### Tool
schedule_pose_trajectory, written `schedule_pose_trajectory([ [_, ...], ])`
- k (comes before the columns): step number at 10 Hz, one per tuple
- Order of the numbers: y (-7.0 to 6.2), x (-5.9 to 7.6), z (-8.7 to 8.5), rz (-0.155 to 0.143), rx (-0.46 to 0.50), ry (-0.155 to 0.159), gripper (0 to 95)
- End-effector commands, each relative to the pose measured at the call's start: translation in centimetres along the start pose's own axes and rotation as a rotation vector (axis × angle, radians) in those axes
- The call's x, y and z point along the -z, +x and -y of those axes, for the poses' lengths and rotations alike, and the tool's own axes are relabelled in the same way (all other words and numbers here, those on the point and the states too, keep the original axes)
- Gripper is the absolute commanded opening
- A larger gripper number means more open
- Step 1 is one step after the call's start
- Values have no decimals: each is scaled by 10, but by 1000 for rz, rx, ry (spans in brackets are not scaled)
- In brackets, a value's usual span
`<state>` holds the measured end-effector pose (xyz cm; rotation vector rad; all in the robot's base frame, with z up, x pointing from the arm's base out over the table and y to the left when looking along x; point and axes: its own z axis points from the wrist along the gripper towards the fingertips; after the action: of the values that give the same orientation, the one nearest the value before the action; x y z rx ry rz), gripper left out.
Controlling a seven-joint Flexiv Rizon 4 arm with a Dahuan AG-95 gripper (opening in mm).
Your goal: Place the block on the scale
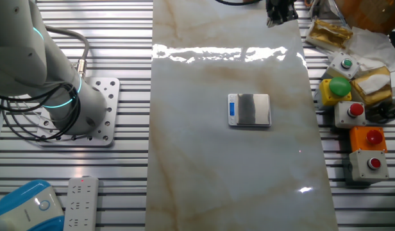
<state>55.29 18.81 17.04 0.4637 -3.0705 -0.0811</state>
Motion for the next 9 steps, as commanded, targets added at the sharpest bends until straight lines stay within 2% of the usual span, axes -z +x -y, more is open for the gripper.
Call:
schedule_pose_trajectory([
  [1, -2, -4, -1, 2, -1, 2, 0],
  [2, -3, -4, -2, 1, -17, -6, 0],
  [3, -4, -5, -6, -3, -26, -1, 0],
  [4, -8, -10, -20, -8, -35, 9, 0],
  [5, -15, -20, -51, -12, -59, 27, 0],
  [6, -22, -29, -77, -13, -72, 31, 0],
  [9, -45, -47, -146, -10, -141, 27, 0],
])
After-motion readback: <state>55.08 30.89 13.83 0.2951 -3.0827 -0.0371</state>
